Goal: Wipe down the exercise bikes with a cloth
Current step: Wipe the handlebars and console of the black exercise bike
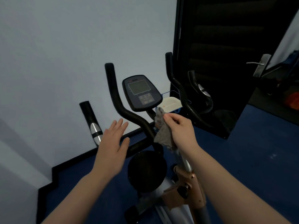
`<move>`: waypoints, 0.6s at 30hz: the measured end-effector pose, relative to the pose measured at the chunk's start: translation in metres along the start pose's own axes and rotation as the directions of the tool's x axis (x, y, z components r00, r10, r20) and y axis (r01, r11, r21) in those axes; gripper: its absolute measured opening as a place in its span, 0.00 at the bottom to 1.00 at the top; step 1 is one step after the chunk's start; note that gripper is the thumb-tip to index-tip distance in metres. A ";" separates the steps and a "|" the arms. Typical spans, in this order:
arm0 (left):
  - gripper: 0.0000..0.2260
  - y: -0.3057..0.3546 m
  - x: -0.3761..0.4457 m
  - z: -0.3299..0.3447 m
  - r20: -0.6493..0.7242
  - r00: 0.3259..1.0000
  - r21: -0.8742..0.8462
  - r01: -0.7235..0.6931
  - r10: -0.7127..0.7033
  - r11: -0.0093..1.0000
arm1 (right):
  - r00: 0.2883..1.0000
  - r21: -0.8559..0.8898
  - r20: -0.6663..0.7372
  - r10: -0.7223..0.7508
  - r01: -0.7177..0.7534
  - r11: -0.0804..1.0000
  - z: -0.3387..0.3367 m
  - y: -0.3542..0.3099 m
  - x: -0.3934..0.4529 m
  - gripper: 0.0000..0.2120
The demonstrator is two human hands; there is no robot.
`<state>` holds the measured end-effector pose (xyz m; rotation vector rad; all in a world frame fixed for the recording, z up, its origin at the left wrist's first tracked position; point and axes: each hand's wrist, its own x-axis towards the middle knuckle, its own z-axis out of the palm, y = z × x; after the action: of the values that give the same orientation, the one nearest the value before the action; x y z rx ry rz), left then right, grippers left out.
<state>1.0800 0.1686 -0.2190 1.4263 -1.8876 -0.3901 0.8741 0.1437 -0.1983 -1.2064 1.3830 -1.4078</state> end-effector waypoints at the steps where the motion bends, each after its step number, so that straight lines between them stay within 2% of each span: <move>1: 0.21 -0.002 0.003 -0.008 -0.021 1.000 0.002 0.003 -0.003 1.000 | 1.000 -0.011 0.003 -0.018 0.018 1.000 0.010 -0.003 -0.001 0.08; 4: 0.21 -0.013 0.016 -0.036 -0.064 0.998 0.042 -0.001 0.004 0.999 | 0.992 -0.093 0.048 -0.116 0.120 0.988 0.036 -0.005 -0.007 0.08; 6: 0.21 -0.020 0.027 -0.052 -0.040 0.998 0.081 -0.042 0.045 0.996 | 0.981 -0.285 0.038 -0.193 0.195 0.938 0.047 -0.002 -0.007 0.08; 9: 0.21 -0.035 0.045 -0.076 0.083 0.981 0.173 -0.189 0.177 0.967 | 0.939 -0.635 -0.023 -0.344 0.252 0.730 0.059 0.001 -0.009 0.09; 11: 0.21 -0.049 0.060 -0.088 0.169 0.950 0.240 -0.297 0.262 0.924 | 0.896 -0.728 0.030 -0.442 0.323 0.605 0.065 0.002 -0.010 0.09; 13: 0.20 -0.063 0.076 -0.096 0.210 0.919 0.278 -0.383 0.333 0.881 | 0.893 -0.783 0.120 -0.434 0.354 0.512 0.070 0.006 -0.012 0.11; 15: 0.19 -0.076 0.090 -0.100 0.226 0.897 0.287 -0.434 0.380 0.854 | 0.925 -0.859 0.175 -0.336 0.311 0.407 0.076 0.008 -0.015 0.12; 18: 0.19 -0.094 0.098 -0.100 0.259 0.869 0.249 -0.482 0.422 0.840 | 0.972 -0.930 0.139 -0.188 0.193 0.312 0.088 0.007 -0.020 0.12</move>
<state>1.2040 0.0639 -0.1730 1.0934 -2.4537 0.0030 0.9636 0.1430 -0.2122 -2.1645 2.2372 -0.5798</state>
